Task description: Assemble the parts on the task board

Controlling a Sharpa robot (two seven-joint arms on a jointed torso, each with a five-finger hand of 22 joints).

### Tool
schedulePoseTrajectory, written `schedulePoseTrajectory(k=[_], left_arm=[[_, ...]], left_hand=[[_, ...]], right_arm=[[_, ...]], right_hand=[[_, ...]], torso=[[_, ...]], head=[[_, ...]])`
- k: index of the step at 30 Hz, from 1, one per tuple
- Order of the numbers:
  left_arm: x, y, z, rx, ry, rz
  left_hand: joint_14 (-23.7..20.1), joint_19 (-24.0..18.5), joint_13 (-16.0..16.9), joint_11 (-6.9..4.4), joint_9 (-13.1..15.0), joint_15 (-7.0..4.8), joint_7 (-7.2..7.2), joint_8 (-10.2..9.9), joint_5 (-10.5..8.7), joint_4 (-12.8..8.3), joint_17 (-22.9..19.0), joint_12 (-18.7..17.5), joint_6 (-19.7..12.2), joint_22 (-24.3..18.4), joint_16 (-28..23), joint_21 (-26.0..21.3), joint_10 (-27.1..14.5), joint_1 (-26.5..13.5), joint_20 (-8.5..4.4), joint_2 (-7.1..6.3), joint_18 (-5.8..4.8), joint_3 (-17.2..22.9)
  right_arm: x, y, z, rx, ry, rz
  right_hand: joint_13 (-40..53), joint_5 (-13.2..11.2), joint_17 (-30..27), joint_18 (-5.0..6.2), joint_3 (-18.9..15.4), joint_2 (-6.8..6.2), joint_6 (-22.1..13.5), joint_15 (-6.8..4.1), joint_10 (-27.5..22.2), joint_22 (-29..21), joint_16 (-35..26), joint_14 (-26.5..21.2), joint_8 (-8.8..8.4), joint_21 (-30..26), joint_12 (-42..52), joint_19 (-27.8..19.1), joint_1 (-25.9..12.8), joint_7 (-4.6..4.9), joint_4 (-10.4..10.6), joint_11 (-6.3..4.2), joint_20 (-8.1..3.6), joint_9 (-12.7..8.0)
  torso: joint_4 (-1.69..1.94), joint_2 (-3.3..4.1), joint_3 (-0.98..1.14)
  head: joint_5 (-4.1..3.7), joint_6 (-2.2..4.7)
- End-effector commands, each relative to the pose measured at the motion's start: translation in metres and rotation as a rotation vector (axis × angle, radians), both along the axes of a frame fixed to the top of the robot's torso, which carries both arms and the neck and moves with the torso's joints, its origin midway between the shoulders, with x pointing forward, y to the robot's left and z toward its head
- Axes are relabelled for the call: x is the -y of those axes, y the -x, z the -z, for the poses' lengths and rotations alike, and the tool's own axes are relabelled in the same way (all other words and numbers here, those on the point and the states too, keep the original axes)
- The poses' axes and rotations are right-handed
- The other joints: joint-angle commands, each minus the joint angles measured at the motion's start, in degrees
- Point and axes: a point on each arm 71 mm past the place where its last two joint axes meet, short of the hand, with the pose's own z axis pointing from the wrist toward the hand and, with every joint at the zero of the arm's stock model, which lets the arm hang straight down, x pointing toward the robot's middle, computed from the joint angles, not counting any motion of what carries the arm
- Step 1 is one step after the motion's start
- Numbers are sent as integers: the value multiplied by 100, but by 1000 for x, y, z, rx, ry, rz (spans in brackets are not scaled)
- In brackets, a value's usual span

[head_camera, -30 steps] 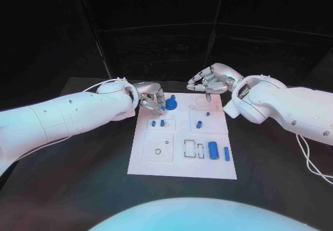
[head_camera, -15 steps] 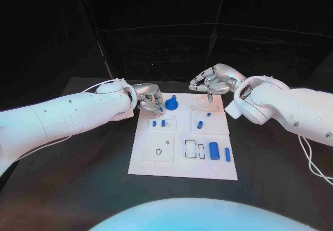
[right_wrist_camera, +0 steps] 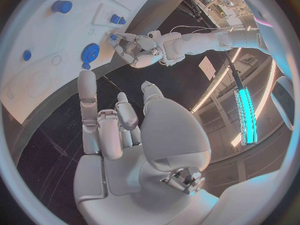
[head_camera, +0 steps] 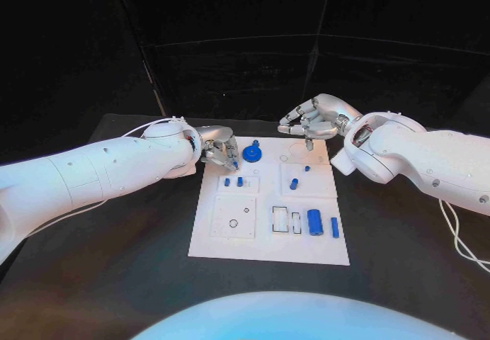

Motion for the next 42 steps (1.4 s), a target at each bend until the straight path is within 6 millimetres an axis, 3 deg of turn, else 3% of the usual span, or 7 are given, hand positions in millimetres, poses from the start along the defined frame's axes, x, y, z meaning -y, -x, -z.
schedulePoseTrajectory(k=[1,30,42], left_arm=[[1,1,2,-28,-13,3],[6,2,2,-38,-13,18],[4,1,6,-71,-49,-8]], left_hand=[[141,21,9,1,-7,-11,0,-20,-18,-1,-4,-30,35,-4,32,1,20,-28,-1,-10,-66,49],[136,18,12,-2,-9,-11,-4,-20,-18,-6,-19,-39,49,-3,26,0,37,-33,-1,-13,-66,70],[116,-3,5,52,-78,28,58,-149,-30,8,-63,-167,-93,13,17,-6,-34,-155,23,-106,-71,123]], right_arm=[[-1,0,-1,3,-5,-10],[-1,0,-1,0,-4,-9],[-2,0,-1,0,-4,-10]], right_hand=[[6,27,241,84,1,13,-44,-4,-38,6,-21,325,36,-17,25,30,50,4,27,3,-6,-4],[6,27,241,84,1,13,-44,-4,-38,6,-21,325,36,-17,25,30,50,4,27,3,-6,-4],[6,27,241,84,1,13,-44,-4,-38,6,-21,325,36,-17,25,30,50,4,27,3,-6,-4]], torso=[[0,3,-4],[-3,3,-3],[1,1,-2]], head=[[-1,-1],[-4,-15],[-12,-27]])
